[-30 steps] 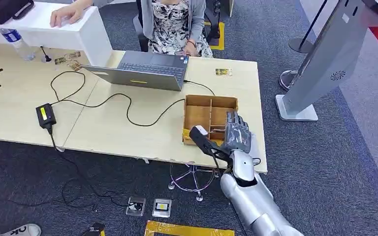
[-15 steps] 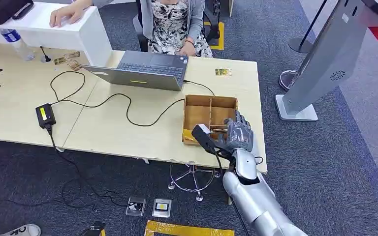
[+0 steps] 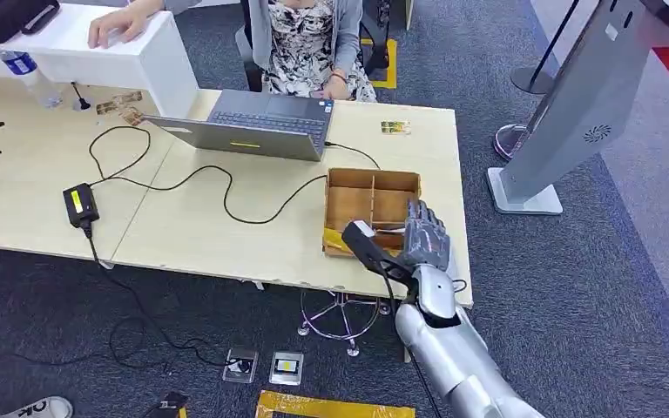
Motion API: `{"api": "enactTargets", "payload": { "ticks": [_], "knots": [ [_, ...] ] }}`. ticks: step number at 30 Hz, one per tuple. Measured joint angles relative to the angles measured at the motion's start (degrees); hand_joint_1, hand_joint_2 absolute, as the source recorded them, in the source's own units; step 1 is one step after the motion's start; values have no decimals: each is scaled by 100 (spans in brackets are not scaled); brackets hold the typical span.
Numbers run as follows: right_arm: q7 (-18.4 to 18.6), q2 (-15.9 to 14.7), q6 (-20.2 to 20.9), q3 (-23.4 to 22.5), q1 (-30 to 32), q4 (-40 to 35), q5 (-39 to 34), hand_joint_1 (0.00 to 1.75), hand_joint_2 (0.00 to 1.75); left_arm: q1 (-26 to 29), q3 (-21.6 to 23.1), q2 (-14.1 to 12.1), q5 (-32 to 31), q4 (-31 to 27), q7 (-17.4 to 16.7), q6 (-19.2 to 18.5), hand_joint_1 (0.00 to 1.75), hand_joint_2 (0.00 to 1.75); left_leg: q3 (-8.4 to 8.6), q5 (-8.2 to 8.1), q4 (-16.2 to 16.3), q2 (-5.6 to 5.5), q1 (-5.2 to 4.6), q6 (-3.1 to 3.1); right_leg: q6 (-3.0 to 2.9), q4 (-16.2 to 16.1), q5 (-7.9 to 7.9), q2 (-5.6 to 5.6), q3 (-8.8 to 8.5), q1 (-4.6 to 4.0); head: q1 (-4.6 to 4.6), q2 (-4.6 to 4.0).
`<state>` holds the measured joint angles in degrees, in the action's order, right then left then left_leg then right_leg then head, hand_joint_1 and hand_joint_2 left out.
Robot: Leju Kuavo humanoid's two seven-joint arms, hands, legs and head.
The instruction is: Pass the card to the sensor for recognition and then transmit it.
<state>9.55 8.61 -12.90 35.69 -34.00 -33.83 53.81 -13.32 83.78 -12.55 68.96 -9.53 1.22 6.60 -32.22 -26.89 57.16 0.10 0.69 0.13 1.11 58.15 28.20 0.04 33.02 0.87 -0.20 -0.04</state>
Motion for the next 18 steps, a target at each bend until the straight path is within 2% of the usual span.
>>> {"api": "enactTargets", "payload": {
  "ticks": [6, 8, 18],
  "knots": [
    [7, 0, 2, 2, 1, 0, -2, 0, 175, 0, 26, -2, 2, 0, 0, 4, 0, 0, 0, 0, 0, 0, 0, 0, 0, 0, 0, 0, 0, 0, 2, 0],
    [7, 0, 0, 2, 2, 0, -2, 175, 175, 0, 31, -2, 2, 0, 0, 4, 0, 0, 0, 0, 0, 0, 0, 0, 0, 0, 0, 0, 0, 0, 0, 0],
    [-98, -11, -79, 2, 38, -33, -140, 175, 175, -5, 37, 9, -24, 0, 0, 13, 0, 0, 0, 0, 0, 1, 0, 0, 0, 0, 0, 2, 1, 0, 0, 0]
  ]
}}
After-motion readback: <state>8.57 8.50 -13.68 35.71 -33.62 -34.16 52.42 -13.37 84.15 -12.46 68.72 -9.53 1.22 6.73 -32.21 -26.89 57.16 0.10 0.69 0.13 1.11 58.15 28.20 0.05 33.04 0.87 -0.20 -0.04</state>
